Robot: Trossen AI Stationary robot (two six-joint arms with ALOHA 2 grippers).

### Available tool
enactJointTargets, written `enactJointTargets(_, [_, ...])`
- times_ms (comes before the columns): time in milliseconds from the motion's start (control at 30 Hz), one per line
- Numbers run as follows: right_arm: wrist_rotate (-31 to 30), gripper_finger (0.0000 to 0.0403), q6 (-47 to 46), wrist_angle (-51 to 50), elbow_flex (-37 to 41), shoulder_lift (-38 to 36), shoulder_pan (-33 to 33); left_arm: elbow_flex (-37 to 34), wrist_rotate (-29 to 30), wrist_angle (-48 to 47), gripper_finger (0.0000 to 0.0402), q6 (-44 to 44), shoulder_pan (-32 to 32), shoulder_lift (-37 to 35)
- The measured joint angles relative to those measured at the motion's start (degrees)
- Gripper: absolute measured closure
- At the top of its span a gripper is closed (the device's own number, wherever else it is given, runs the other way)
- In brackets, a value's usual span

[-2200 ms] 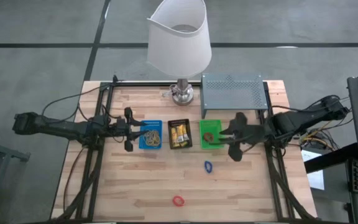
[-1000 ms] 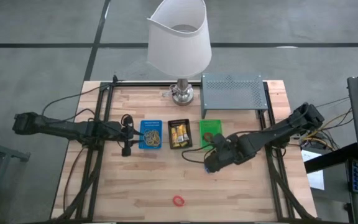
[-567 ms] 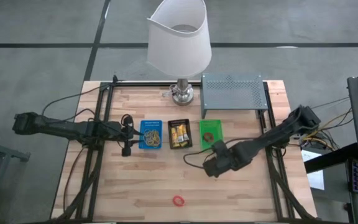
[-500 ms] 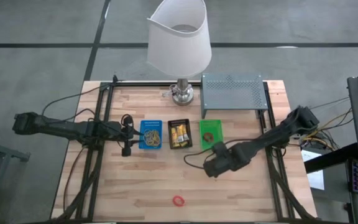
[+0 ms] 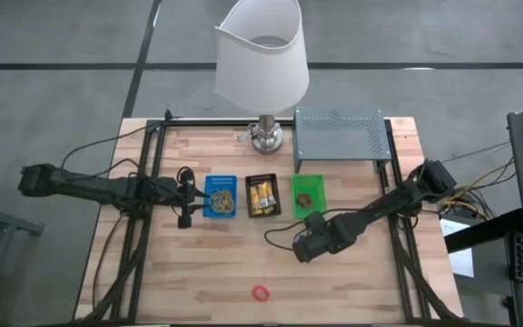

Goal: Pick & Place Office Desk Supplies
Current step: Put the blue spring keychain into the green bin

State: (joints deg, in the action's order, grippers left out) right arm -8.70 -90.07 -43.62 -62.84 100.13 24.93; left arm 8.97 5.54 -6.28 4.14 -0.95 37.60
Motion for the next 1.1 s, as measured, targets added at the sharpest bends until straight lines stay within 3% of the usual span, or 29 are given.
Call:
enactJointTargets(333, [1.69, 0.0268, 3.57, 0.18, -2.21, 4.86, -1.57, 0.00, 0.00, -0.03, 0.0258, 0.00, 0.02, 0.00])
enactJointTargets(767, [1.38, 0.0270, 3.31, 2.41, -0.79, 4.99, -1.75, 0.00, 0.00, -0.01, 0.0258, 0.01, 0.00, 0.00])
enactJointTargets(1100, [1.39, 0.0313, 3.27, 2.46, 0.59, 4.73, -1.72, 0.00, 0.00, -0.02, 0.0259, 0.01, 0.00, 0.00])
